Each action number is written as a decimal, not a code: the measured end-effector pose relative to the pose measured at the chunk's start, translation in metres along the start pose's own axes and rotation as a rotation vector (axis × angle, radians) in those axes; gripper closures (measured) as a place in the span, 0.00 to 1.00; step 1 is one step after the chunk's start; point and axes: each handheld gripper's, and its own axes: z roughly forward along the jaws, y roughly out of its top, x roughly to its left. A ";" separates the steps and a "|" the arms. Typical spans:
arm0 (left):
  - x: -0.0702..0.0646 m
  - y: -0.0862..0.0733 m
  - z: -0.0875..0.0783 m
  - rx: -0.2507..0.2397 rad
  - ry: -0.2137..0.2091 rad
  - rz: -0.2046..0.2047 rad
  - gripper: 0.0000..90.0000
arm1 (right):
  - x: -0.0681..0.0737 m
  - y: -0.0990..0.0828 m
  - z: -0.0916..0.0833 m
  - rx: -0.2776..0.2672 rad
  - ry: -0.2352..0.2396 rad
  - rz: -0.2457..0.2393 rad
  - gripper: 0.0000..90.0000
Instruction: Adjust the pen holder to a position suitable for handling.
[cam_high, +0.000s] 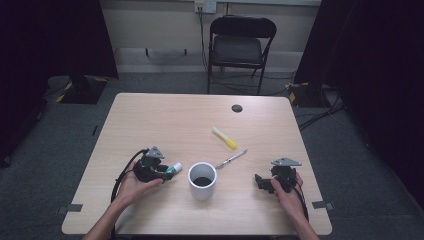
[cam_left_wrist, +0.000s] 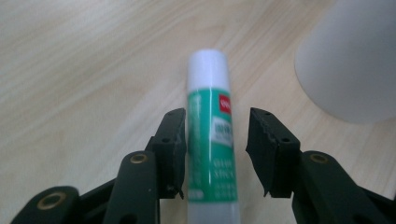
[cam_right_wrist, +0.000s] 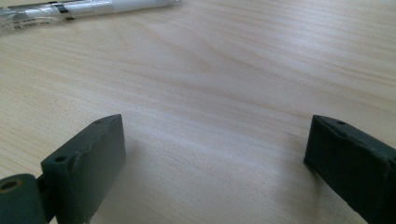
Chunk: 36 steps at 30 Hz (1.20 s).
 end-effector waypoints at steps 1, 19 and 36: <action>0.000 0.000 0.000 0.000 0.000 0.000 0.64 | 0.000 0.000 0.000 0.000 0.000 0.000 0.05; -0.014 0.025 0.034 0.043 0.019 0.079 0.70 | 0.000 0.000 0.000 0.000 0.000 0.000 0.05; -0.019 0.028 0.037 0.046 0.030 0.097 0.72 | 0.000 0.000 0.000 0.000 0.000 0.000 0.05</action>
